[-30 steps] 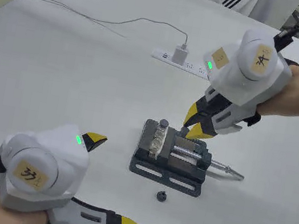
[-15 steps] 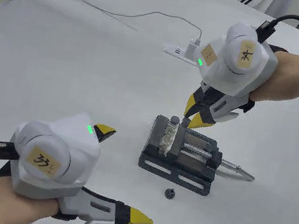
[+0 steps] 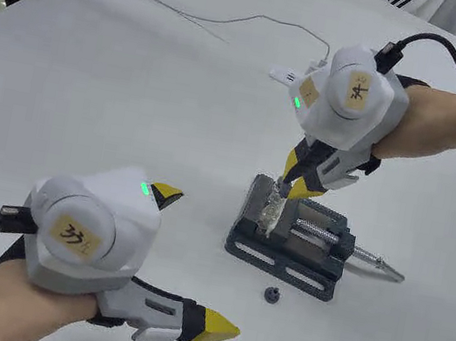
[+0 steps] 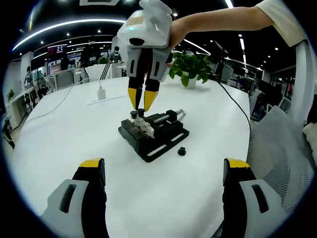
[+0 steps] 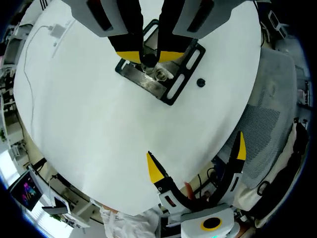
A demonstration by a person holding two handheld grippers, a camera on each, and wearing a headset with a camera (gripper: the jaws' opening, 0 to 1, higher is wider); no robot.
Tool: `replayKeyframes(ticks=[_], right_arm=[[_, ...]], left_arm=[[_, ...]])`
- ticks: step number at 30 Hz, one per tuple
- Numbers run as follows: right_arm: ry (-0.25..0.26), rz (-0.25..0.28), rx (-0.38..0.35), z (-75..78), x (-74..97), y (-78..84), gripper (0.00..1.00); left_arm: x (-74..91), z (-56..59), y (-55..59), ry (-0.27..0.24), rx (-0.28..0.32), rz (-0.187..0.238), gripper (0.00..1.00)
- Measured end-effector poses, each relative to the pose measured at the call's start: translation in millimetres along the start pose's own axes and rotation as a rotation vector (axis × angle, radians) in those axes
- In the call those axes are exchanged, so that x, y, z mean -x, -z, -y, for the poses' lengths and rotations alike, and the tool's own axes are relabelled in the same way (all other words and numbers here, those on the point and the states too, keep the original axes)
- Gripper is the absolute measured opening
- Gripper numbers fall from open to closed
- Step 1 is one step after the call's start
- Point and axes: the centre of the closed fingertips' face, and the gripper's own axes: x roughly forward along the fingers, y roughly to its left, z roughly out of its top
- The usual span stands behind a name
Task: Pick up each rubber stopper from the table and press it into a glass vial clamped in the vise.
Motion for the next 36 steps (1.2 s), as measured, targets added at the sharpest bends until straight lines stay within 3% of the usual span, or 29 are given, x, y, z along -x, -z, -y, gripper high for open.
replayKeyframes(ticks=[10, 36], right_arm=[[-0.006, -0.031, -0.005, 2.3, -6.8, 7.4, 0.05], [-0.002, -0.028, -0.049, -3.9, -9.3, 1.4, 0.05]], left_arm=[[-2.0, 1.1, 0.8, 0.003, 0.003, -0.003, 0.99], [-2.6, 1.5, 2.7, 0.01, 0.008, -0.008, 0.98]])
